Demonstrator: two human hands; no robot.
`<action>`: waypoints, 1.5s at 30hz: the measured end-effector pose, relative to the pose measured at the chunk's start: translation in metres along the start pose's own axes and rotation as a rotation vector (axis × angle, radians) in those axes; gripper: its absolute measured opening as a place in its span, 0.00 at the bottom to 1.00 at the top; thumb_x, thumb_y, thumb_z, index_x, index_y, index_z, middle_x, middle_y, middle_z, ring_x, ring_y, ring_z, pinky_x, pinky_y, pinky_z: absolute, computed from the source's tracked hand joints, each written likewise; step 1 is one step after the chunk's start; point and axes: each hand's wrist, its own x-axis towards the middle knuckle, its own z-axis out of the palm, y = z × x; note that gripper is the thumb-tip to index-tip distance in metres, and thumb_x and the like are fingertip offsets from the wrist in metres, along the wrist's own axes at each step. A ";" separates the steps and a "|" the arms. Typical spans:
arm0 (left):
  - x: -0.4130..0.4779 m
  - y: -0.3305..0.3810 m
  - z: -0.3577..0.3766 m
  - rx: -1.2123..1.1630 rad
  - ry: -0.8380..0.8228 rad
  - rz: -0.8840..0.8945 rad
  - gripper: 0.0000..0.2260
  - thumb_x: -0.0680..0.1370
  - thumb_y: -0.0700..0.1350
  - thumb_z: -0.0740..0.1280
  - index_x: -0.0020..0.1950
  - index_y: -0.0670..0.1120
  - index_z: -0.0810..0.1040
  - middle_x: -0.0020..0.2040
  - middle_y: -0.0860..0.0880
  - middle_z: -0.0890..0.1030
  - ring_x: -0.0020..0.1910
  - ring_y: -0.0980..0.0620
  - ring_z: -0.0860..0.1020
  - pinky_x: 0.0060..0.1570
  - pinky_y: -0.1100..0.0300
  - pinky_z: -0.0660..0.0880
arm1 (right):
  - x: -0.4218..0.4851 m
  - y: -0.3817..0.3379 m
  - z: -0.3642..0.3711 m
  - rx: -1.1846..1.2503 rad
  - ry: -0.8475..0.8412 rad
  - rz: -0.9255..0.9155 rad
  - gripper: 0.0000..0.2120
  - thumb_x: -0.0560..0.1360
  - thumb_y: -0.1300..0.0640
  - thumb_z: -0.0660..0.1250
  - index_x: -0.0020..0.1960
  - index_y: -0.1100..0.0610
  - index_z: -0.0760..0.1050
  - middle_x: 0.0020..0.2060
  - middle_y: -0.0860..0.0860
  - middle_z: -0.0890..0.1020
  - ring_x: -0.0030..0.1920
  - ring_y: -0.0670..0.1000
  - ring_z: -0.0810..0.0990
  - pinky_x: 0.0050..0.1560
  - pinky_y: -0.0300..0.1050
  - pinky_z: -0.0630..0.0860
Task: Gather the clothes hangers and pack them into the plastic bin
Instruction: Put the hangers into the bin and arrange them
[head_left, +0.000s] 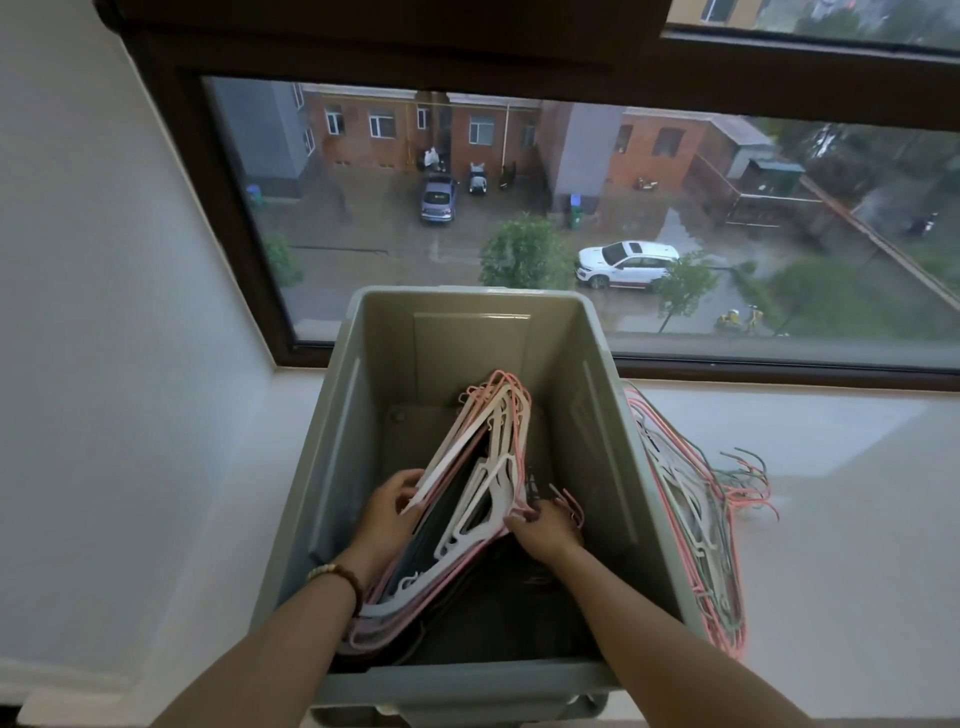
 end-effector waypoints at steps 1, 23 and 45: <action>-0.001 0.004 0.001 -0.024 0.031 0.011 0.16 0.77 0.38 0.64 0.65 0.46 0.71 0.47 0.53 0.78 0.48 0.56 0.76 0.48 0.65 0.72 | 0.001 0.000 -0.001 -0.013 0.027 -0.034 0.23 0.74 0.45 0.63 0.65 0.55 0.72 0.60 0.53 0.77 0.60 0.53 0.75 0.60 0.48 0.72; 0.004 0.007 -0.002 -0.180 0.045 -0.077 0.11 0.78 0.39 0.63 0.60 0.47 0.75 0.53 0.45 0.80 0.45 0.49 0.80 0.44 0.60 0.78 | 0.008 0.003 -0.002 0.160 -0.015 -0.130 0.25 0.70 0.56 0.73 0.64 0.56 0.71 0.62 0.52 0.77 0.63 0.52 0.76 0.64 0.50 0.72; 0.001 0.019 -0.008 -0.027 -0.056 -0.093 0.21 0.80 0.47 0.60 0.72 0.46 0.64 0.66 0.46 0.72 0.67 0.46 0.71 0.61 0.55 0.69 | 0.000 -0.009 -0.011 0.271 -0.040 -0.335 0.29 0.74 0.61 0.68 0.72 0.49 0.64 0.66 0.48 0.74 0.66 0.50 0.71 0.61 0.43 0.74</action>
